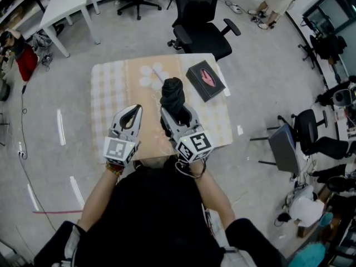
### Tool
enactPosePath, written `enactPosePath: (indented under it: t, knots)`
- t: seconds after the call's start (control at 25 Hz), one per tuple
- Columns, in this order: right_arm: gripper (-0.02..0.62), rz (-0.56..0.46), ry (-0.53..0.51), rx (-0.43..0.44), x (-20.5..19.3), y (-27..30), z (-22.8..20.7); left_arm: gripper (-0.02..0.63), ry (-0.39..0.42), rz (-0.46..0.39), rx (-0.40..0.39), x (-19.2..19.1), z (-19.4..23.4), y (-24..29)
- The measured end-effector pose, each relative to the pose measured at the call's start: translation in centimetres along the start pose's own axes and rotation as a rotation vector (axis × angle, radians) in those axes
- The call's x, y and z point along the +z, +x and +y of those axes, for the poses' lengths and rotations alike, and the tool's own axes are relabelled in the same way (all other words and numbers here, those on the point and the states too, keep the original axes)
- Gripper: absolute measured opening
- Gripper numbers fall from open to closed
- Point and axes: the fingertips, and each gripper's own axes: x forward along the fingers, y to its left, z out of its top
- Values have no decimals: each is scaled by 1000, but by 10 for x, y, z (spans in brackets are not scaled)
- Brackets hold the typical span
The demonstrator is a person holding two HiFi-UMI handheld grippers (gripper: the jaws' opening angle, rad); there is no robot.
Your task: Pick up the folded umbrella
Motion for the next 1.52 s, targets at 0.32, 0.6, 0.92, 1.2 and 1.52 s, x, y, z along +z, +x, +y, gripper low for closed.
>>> enactPosePath:
  t: [0.32,0.6,0.92,1.2,1.52]
  knots:
    - [196,73,-20,-32,-35,10,-2,14,-18,47,18,-29,6,-4]
    - [196,104,-45,-48,-47,24,5,14,-23,53,30,-35,10,-2]
    - [196,107,-57,-38,-48,32,15,14,-27,49,41,-31,12,-2]
    - [196,105,-62,-40,-47,34,18,14,-26,49,37,-31,13,-2]
    - [196,112,-64,-43,-47,35,22,14,-26,48,35,-31,11,-2]
